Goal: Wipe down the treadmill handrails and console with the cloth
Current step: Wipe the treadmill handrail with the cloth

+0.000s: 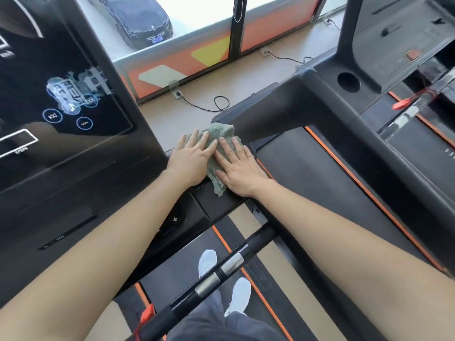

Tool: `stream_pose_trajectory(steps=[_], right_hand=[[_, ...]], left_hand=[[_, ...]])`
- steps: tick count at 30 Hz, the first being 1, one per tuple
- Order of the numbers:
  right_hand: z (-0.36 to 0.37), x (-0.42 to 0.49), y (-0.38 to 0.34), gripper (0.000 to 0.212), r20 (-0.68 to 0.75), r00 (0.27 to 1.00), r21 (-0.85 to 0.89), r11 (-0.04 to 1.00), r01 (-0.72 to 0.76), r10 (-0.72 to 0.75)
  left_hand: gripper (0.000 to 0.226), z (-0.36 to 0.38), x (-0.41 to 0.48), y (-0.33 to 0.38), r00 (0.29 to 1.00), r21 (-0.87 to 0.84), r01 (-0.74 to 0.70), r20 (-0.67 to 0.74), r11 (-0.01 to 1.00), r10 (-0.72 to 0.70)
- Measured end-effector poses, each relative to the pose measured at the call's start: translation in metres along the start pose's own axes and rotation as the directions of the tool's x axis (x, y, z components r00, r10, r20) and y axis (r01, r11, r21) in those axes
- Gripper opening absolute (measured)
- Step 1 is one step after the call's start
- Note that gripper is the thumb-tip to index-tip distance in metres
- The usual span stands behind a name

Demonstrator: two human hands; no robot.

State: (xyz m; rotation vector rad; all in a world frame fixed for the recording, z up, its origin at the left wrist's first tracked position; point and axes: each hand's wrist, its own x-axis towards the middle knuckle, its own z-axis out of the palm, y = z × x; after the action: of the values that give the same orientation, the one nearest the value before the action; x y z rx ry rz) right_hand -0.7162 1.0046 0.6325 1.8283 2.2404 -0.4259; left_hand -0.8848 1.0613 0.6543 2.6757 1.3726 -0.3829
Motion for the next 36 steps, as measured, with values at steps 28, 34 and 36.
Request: stream_pose_trajectory(steps=[28,34,36], right_hand=[[0.017,-0.025,-0.019,0.066,-0.053,0.999,0.01,1.0,0.001,0.0],[-0.003,0.009,0.004,0.07,-0.028,0.999,0.073,0.996,-0.045,0.047],[-0.004,0.011,0.007,0.071,-0.018,0.997,0.145,0.987,-0.068,0.072]], left_hand=[[0.069,0.017,-0.038,0.028,0.98,0.056,0.191,0.052,0.98,-0.193],[0.071,0.007,0.015,0.014,0.983,-0.081,0.18,0.049,0.98,-0.177],[0.071,0.007,0.025,0.013,0.987,-0.105,0.156,0.041,0.982,-0.153]])
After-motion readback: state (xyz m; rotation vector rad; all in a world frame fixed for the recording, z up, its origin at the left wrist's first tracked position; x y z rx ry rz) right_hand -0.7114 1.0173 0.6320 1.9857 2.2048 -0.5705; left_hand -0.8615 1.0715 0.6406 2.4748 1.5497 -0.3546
